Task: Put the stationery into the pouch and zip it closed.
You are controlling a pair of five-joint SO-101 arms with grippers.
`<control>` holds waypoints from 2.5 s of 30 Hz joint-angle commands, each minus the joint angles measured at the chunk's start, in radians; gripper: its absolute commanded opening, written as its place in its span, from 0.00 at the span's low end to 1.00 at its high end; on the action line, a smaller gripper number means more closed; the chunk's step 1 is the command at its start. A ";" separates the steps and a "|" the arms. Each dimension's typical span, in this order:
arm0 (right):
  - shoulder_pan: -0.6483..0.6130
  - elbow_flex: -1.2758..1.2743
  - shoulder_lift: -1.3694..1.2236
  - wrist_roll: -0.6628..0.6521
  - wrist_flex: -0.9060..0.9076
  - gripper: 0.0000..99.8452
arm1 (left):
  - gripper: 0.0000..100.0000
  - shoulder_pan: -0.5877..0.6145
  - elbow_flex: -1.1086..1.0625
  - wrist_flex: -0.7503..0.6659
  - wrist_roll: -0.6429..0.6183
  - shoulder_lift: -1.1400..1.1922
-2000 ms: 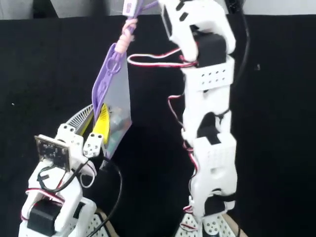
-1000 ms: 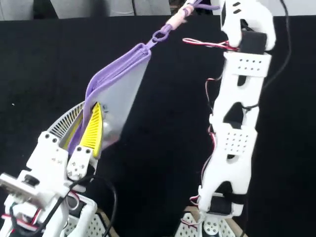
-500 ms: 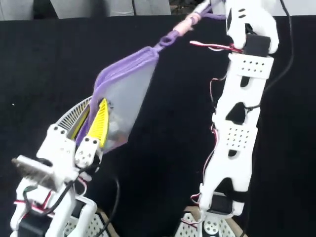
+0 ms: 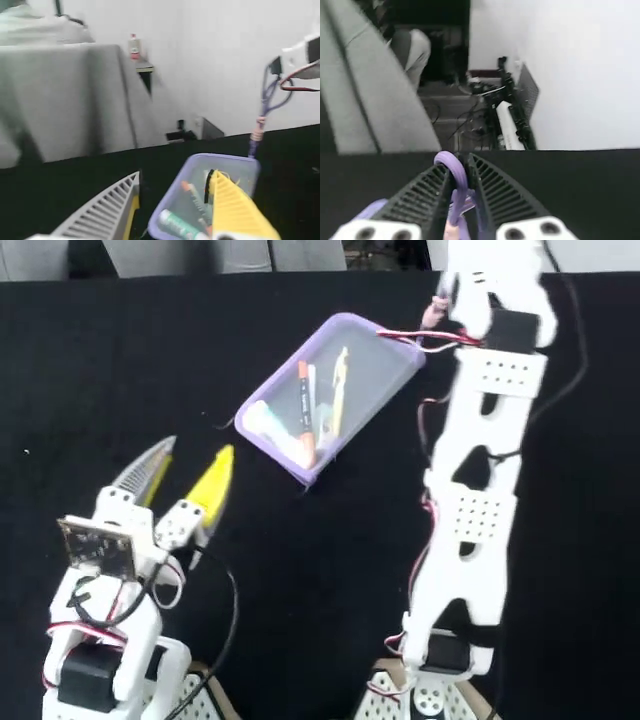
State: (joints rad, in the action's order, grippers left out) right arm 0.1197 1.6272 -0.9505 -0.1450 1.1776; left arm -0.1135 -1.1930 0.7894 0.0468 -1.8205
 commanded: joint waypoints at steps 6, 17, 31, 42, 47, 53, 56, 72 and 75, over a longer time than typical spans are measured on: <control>-0.084 0.042 -0.120 -0.127 0.192 0.03 | 0.23 0.255 0.021 0.052 -0.167 0.002; -0.098 0.044 -0.033 -0.212 0.371 0.42 | 0.23 0.265 -0.054 0.087 -0.189 0.002; -0.097 0.044 0.466 -0.213 0.563 0.48 | 0.13 0.265 0.005 0.089 -0.189 0.002; 0.146 0.042 0.565 0.048 0.591 0.01 | 0.03 0.239 0.124 0.282 -0.190 0.000; 0.222 0.042 0.573 0.086 0.592 0.05 | 0.03 0.183 0.205 0.416 -0.184 0.000; 0.247 0.042 0.700 0.083 0.592 0.01 | 0.03 0.183 0.237 0.557 -0.180 0.000; 0.249 0.019 0.794 0.081 0.592 0.01 | 0.03 0.183 0.231 0.562 -0.180 0.000; 0.241 -1.348 1.670 0.081 0.489 0.01 | 0.03 0.183 -0.047 0.525 -0.187 0.000; 0.241 -1.685 1.853 0.077 0.353 0.01 | 0.03 0.183 -0.073 0.525 -0.187 0.000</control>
State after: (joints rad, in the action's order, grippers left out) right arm 0.3514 0.3199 0.7296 -0.0729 1.6502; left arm 0.0798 -1.2482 1.3280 -0.1358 -1.8220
